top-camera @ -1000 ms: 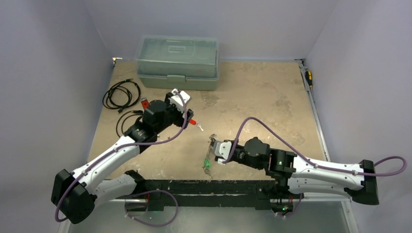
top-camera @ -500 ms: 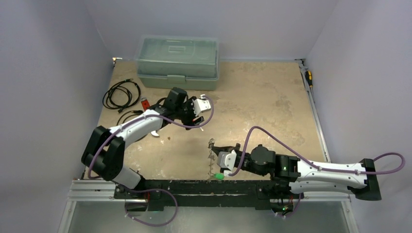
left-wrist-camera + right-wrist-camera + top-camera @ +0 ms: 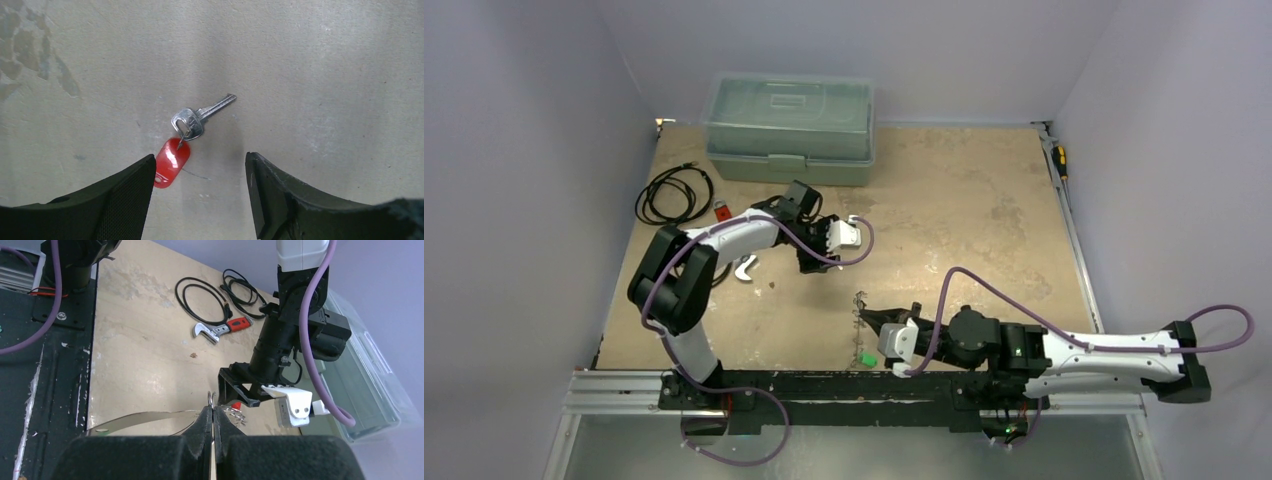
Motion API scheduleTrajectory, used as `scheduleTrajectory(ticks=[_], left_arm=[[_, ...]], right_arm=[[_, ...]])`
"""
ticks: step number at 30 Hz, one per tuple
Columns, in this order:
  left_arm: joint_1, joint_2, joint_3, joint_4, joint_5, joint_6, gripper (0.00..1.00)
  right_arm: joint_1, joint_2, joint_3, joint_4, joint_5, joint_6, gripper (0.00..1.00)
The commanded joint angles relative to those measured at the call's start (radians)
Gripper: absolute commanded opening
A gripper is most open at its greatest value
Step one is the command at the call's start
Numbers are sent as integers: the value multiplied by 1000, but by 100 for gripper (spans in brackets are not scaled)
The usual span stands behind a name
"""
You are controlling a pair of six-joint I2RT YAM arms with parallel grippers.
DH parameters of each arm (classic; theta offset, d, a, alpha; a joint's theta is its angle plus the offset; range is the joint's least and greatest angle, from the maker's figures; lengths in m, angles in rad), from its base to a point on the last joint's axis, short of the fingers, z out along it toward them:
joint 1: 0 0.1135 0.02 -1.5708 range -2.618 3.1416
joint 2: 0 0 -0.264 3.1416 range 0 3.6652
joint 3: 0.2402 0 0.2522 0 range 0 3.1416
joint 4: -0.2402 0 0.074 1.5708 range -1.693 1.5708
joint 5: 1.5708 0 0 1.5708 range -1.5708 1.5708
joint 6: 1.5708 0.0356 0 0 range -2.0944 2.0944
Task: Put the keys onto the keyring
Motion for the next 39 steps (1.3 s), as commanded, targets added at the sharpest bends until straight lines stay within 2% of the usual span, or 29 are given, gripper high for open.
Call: scheduleTrajectory(ticks=[1,4,10,28,34,39], left_arm=[[38,-2,47,14,103,150,65],[78,24,43,44,168,189,65],[98,91,95,-34,259,278,63],[97,111,108,-68,261,326,44],[96,130,122,-77,277,326,42],[91,147,135,-88,281,327,37]], right_arm=[[14,-2,23,54,31,-2,0],[17,4,22,53,35,-2,0],[24,3,21,55,39,-4,0],[50,-2,18,54,36,1,0],[56,-2,18,52,39,0,0],[58,1,18,51,41,1,0]])
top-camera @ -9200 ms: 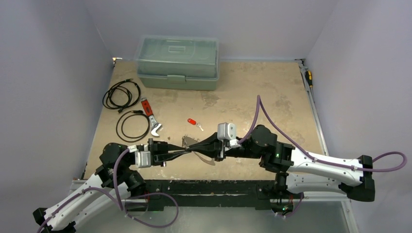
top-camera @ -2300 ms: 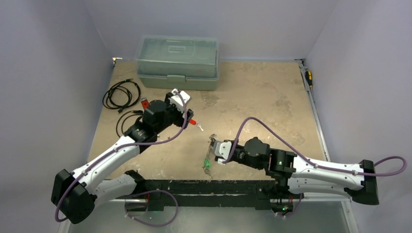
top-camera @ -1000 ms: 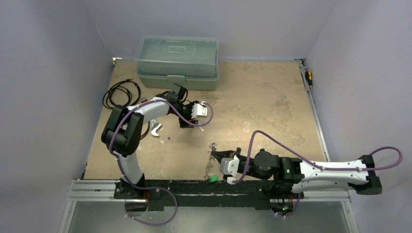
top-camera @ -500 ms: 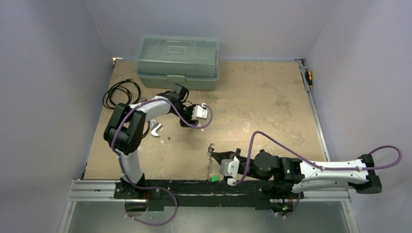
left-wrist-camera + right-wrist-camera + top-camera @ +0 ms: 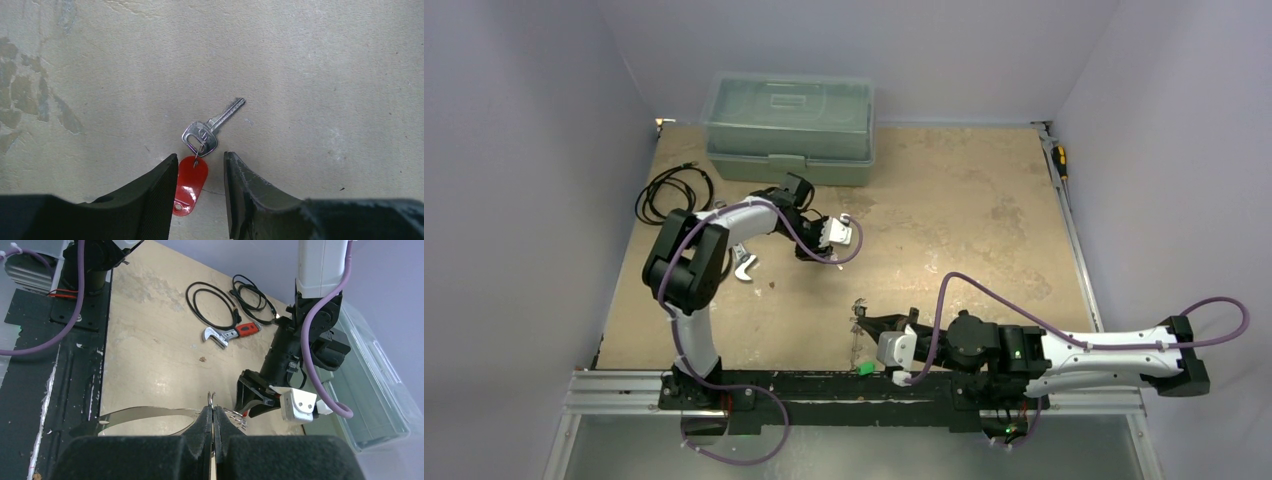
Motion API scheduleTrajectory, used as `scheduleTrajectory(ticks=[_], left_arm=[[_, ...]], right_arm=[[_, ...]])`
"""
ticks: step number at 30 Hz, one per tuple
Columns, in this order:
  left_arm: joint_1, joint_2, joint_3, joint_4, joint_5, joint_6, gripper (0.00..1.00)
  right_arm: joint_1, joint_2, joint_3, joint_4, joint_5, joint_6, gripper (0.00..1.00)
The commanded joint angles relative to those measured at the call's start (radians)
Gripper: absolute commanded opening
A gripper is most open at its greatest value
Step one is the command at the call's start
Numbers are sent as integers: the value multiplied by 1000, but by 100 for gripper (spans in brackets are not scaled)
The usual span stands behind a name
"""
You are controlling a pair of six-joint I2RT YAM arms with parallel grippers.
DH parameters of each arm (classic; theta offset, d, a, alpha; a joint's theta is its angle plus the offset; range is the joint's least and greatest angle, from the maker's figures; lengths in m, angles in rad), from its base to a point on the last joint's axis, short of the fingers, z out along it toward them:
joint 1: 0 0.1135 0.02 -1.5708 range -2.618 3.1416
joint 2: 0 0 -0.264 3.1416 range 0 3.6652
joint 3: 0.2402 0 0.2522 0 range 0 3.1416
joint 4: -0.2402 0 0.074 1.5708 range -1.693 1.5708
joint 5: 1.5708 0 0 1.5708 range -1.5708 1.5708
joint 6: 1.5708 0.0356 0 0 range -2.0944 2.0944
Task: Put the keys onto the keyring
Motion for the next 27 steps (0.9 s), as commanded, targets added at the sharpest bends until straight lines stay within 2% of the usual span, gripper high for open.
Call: scheduleTrajectory(ticks=[1,8,15,16,19,20,27], left_arm=[[-5,13,45,-22,55,32,35],[-12,9,39,-25,20,47,26],[-22,13,37,-28,1,55,23],[-25,15,38,-28,-1,57,21],[-27,24,38,-30,-7,58,2],[-27,26,38,-31,-13,58,0],[-29,6,40,-30,-10,38,0]], right_arm=[[8,-7,19,52,31,1,0],[20,-13,25,44,35,7,0],[39,-25,21,43,47,6,0],[40,-27,22,42,48,6,0],[43,-28,21,41,51,6,0],[46,-27,20,41,54,6,0],[59,-25,20,36,70,6,0]])
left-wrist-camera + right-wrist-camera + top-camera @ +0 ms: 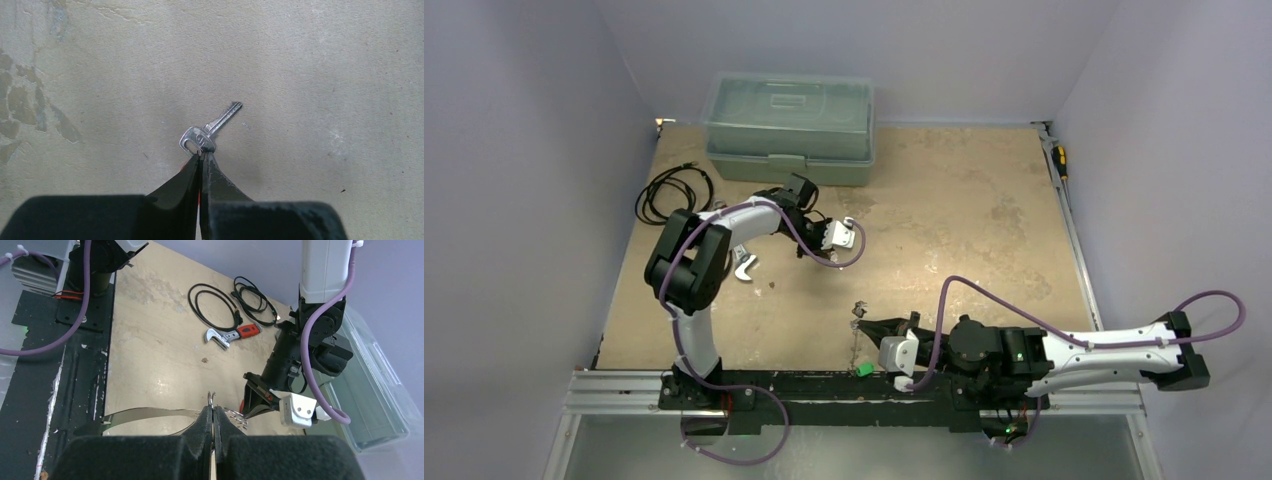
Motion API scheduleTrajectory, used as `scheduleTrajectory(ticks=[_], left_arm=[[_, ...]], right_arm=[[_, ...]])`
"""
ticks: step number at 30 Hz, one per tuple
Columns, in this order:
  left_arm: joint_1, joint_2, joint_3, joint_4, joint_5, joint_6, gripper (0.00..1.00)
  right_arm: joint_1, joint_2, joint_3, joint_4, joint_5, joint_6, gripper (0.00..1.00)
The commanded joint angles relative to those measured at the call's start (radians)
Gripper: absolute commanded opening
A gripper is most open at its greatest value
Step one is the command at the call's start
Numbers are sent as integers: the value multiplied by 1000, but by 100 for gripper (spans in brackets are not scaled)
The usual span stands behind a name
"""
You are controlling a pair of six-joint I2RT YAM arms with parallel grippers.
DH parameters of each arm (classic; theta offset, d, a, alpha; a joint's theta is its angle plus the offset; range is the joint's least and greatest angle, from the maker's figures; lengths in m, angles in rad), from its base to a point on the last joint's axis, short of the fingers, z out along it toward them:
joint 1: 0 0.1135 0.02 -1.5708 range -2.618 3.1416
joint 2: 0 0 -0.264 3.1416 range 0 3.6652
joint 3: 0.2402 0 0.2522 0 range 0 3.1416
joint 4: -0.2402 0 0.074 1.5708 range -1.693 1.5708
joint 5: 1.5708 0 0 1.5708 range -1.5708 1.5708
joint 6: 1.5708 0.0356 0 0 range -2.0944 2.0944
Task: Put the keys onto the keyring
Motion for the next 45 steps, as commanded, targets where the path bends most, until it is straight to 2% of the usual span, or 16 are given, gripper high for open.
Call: scheduleTrajectory(ticks=[1,10,18,28,35,39,45], left_arm=[[-6,-13,23,-9,14,8,0],[-11,-123,-23,35,5,1,0],[-12,-110,-23,45,-32,5,0],[-13,-174,23,2,42,-24,0],[-23,-322,-20,43,133,-84,0],[-75,-433,-59,52,65,-132,0],[-127,-693,-217,195,1,-297,0]], right_arm=[[12,-16,20,43,31,3,0],[28,-24,18,43,52,0,0],[37,-28,16,43,62,-2,0],[47,-36,15,49,81,-9,0],[56,-65,13,63,90,-19,0],[59,-61,12,73,110,-29,0],[63,-47,9,92,138,-45,0]])
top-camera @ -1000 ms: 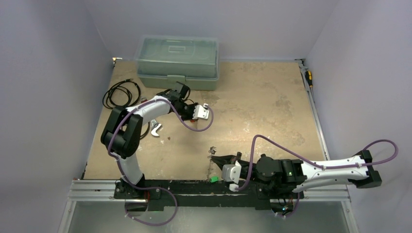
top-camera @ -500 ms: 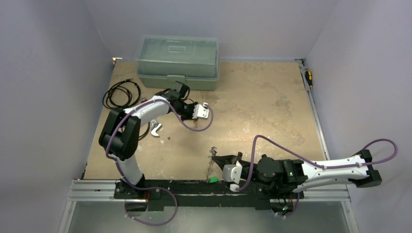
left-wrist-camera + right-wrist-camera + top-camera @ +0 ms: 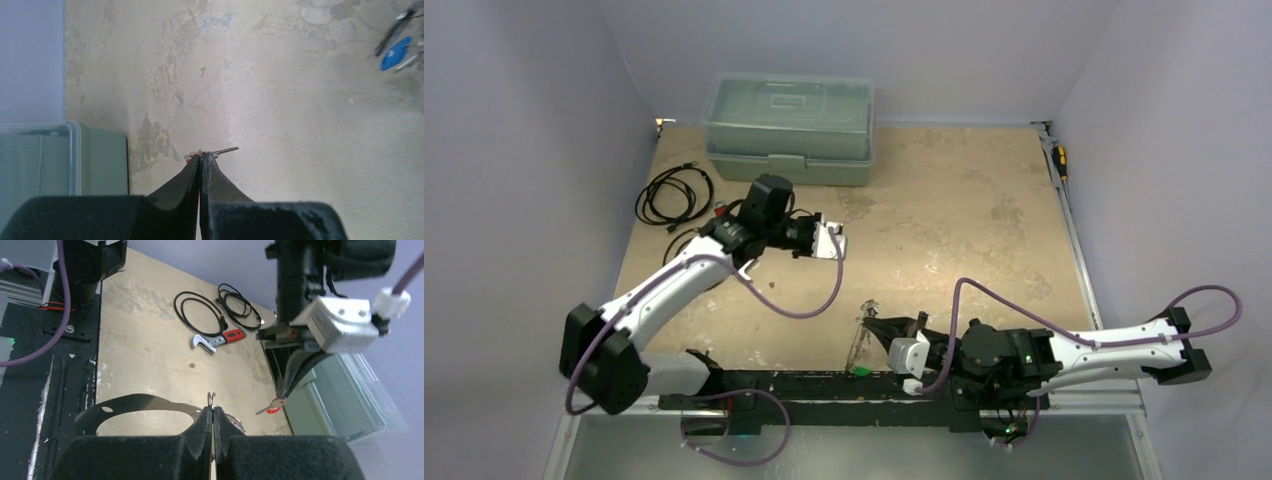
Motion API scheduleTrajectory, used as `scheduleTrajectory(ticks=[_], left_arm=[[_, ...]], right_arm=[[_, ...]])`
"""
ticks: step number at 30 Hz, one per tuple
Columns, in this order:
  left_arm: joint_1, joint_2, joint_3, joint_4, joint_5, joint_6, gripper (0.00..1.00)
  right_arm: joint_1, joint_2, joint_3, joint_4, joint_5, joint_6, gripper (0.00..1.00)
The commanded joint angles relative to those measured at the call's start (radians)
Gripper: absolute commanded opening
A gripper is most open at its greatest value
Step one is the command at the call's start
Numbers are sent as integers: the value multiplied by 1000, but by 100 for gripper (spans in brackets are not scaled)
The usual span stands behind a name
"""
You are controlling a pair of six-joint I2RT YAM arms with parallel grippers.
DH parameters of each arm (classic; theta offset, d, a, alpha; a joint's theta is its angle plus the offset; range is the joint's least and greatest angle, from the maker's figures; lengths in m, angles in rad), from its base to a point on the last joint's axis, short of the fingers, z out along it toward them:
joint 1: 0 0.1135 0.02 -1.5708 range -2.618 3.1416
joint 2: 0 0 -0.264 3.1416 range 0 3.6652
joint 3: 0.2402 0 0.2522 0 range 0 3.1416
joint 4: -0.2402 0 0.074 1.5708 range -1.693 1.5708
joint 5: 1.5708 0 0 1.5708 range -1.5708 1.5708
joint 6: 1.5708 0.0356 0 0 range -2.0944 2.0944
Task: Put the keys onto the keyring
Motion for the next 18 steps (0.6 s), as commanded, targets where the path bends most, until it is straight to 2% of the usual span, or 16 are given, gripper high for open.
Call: scheduleTrajectory(ticks=[1,8,14,18], left_arm=[[-28,-185,-106,129,-11,-157,0],[-43,-432,-236,289,-10,-352,0],[-43,-571,-362,427,24,-466,0],[-42,-676,-432,510,-25,-542,0]], right_arm=[[7,-1,8,92,47,-32,0],[8,-25,-5,131,41,-54,0],[8,-38,-3,188,64,-95,0],[8,-51,0,224,40,-110,0]])
